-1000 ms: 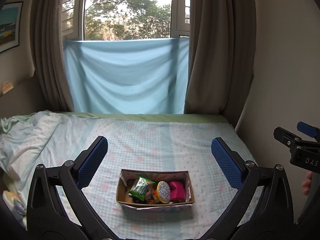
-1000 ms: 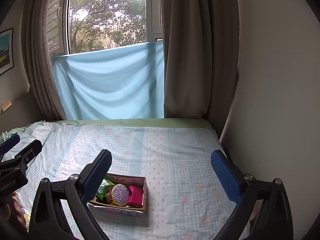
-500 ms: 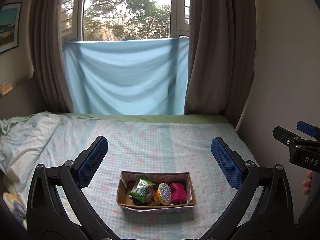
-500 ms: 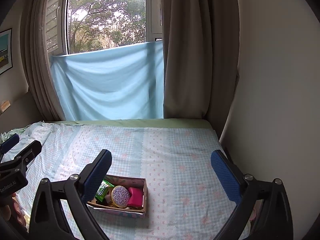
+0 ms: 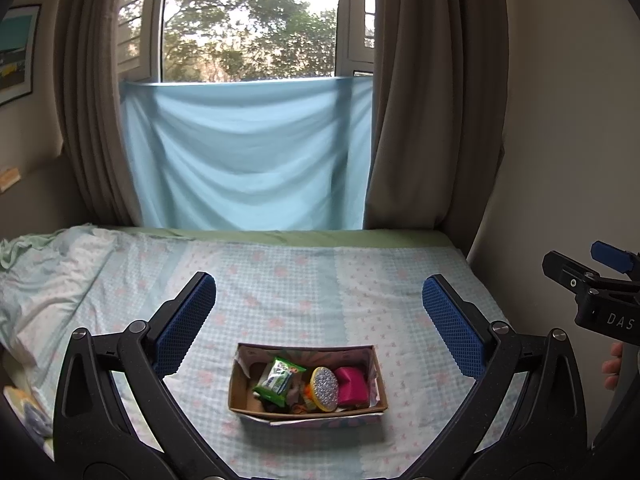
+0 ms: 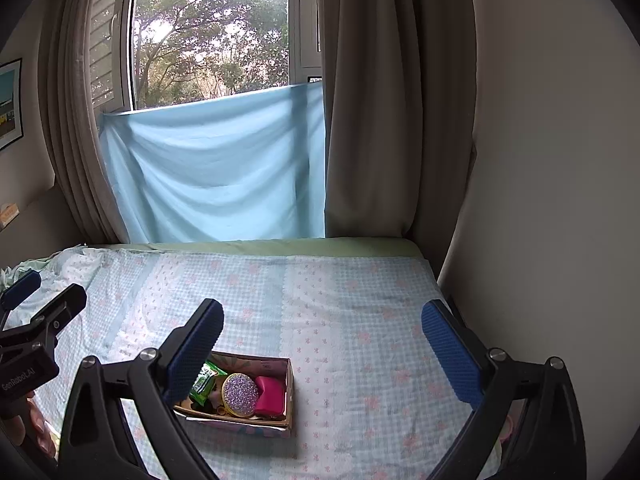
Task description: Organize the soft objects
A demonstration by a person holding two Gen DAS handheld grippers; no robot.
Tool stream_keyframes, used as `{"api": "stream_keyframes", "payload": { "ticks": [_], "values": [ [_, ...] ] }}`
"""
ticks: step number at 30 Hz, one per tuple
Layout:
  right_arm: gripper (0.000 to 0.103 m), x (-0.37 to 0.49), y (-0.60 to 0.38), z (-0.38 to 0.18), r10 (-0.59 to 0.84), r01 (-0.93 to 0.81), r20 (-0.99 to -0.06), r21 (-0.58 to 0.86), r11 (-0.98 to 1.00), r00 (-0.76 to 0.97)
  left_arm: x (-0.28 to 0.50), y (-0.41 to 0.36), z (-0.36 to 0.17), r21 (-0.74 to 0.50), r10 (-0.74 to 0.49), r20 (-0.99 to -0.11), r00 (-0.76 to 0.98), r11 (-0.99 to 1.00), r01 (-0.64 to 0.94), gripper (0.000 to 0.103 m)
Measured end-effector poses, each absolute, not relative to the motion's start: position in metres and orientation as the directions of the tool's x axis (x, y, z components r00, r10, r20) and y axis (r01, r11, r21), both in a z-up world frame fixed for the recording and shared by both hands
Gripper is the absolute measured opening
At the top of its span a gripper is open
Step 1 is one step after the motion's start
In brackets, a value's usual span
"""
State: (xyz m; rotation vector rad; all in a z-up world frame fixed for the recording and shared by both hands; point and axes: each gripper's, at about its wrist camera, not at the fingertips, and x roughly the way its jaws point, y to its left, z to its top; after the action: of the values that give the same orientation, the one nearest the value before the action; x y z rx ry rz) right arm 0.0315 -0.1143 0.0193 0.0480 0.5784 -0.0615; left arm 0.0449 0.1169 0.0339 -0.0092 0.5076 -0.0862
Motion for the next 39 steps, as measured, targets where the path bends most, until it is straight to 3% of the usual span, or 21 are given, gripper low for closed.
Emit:
{"api": "stream_keyframes", "payload": {
  "ticks": [29,39],
  "values": [
    [0.099,0.0331,-0.1112,0.0231,-0.052,0.078,-0.539,0.026,0.997,0.841,0.0421,0.1164,0.0337,-0.039,-0.098,-0.469,0.878,0.995,0.09,0.103],
    [0.099,0.0315,-0.1127,0.0235,-0.062,0.09,-0.538,0.026,0.996,0.84,0.0412,0.1133,0.0319,-0.017,-0.043,-0.451,0.892,0.999,0.04,0.103]
  ]
}}
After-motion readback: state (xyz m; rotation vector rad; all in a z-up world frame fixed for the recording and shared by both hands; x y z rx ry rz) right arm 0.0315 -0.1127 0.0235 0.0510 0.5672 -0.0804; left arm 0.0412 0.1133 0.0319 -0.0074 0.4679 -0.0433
